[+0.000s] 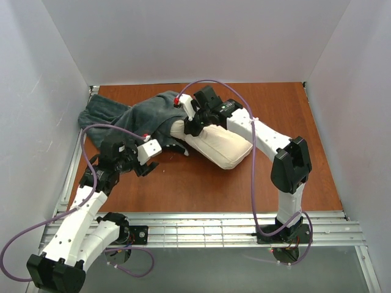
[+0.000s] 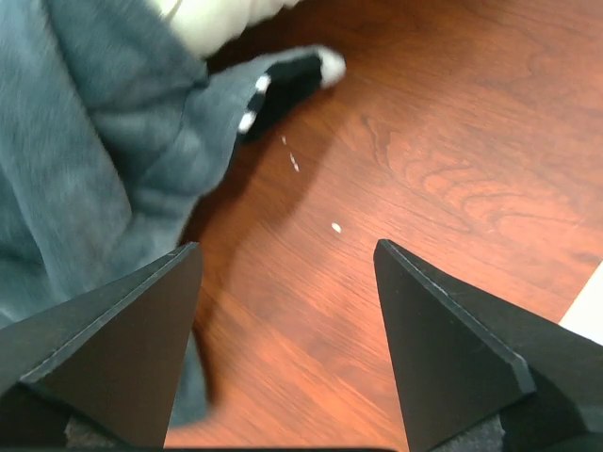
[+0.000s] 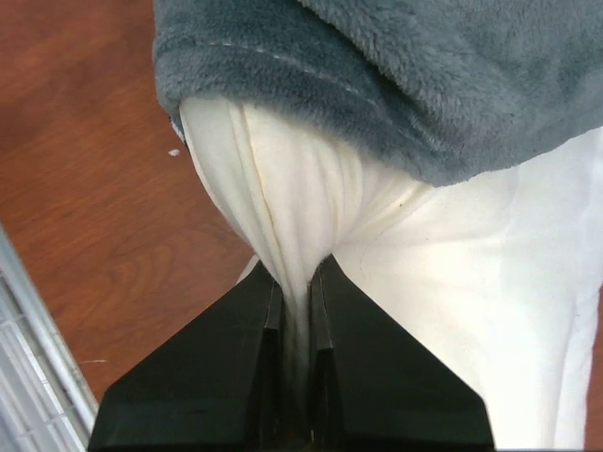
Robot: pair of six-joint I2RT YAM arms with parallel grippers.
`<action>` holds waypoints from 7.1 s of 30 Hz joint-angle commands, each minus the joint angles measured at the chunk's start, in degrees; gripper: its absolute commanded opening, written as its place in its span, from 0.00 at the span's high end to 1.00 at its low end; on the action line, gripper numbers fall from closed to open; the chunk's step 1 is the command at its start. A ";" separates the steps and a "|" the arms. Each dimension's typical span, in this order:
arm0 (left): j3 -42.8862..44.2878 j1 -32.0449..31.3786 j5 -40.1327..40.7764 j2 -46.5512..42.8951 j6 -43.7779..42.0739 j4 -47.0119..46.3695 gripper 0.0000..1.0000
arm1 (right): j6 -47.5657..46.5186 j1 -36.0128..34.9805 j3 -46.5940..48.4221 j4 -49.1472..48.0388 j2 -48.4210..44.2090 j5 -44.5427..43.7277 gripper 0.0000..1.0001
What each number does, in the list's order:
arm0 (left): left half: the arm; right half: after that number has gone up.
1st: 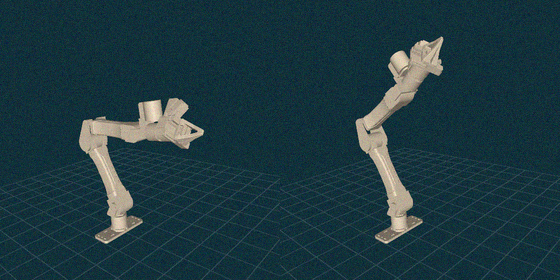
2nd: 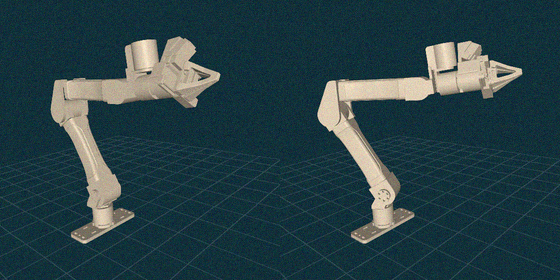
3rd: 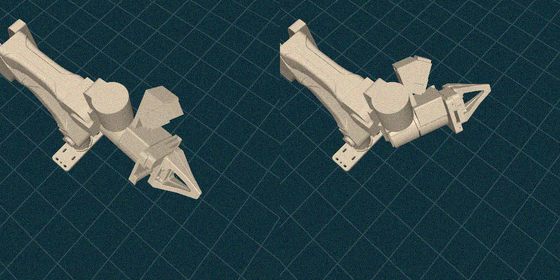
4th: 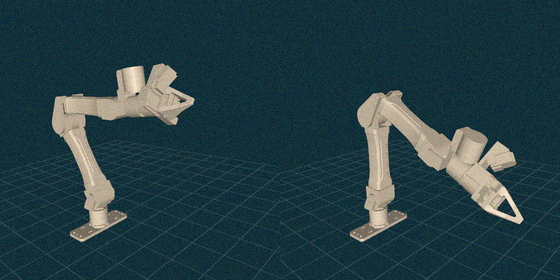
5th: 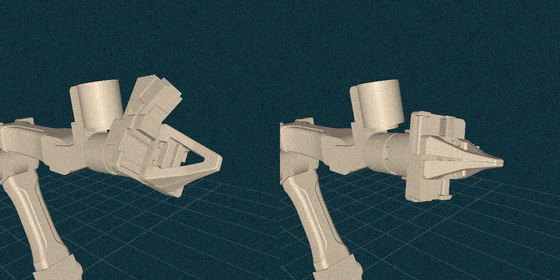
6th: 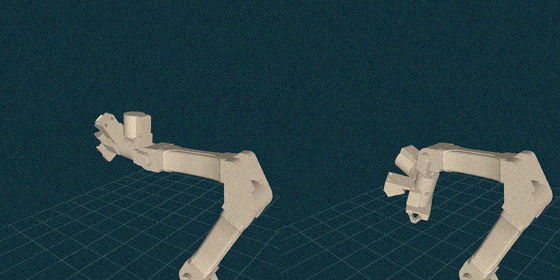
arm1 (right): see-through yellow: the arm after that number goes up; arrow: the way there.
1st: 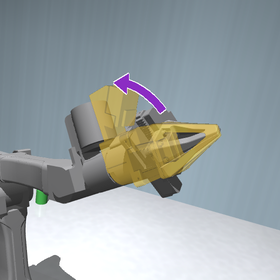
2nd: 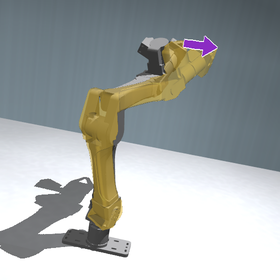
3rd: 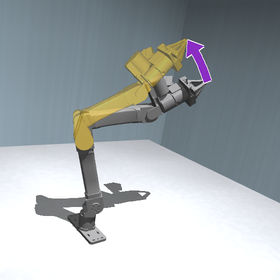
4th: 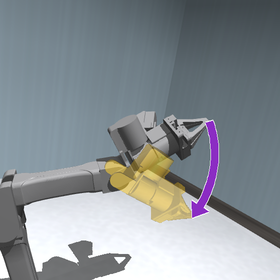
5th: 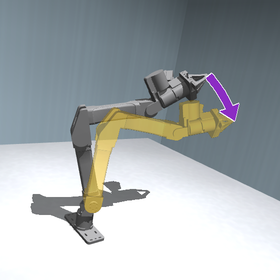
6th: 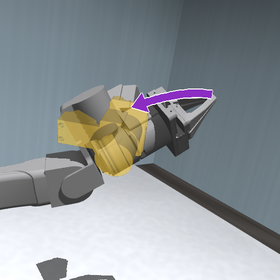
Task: Put the pillow into the pillowcase
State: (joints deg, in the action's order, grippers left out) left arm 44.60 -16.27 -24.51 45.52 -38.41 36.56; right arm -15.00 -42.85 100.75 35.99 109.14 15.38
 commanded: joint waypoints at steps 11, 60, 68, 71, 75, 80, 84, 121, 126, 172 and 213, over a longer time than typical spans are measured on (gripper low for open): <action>-13.92 -13.95 0.86 4.12 -41.83 -22.56 0.20 | 6.74 1.28 7.53 -0.83 1.86 17.85 0.99; 17.98 -32.85 -5.98 26.47 -30.43 -6.94 1.00 | 13.07 1.28 12.80 -5.31 9.94 22.42 0.99; 11.84 -35.85 -6.51 19.20 -13.72 -10.80 1.00 | 17.72 1.02 0.38 -12.60 10.31 23.56 0.99; 10.85 -35.93 -4.33 13.75 -0.21 -14.75 0.53 | 18.69 0.31 -13.41 -18.57 8.02 25.22 0.99; 19.01 -33.93 7.70 14.59 20.54 -12.14 0.39 | 17.82 -1.71 -21.29 -22.28 5.47 27.33 0.99; 24.74 -15.75 5.97 16.35 33.21 -8.09 0.32 | 14.83 0.13 -22.35 -17.19 -3.63 28.22 0.60; 31.50 -2.75 1.15 31.84 33.23 -4.83 0.16 | 7.38 5.05 -16.05 -10.07 -11.84 23.49 0.39; 47.77 -5.00 -29.98 66.56 -16.69 15.48 0.78 | -1.44 23.51 -9.74 -0.91 -4.48 29.73 0.36; 49.61 -6.31 -27.70 62.07 -23.28 20.20 0.33 | -4.23 21.67 -0.13 -1.54 8.50 23.83 0.32; 36.97 -30.32 6.05 44.32 -33.92 6.68 1.00 | -8.80 21.67 -2.04 5.22 5.04 37.46 0.99; 17.99 -10.80 10.36 45.30 -13.99 -25.49 0.98 | -13.41 11.31 -39.40 9.57 -17.74 49.84 0.99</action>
State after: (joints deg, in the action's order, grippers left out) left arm 61.30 -28.40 -13.85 95.59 -64.01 9.87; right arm -37.80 -26.63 61.84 48.90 93.03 57.69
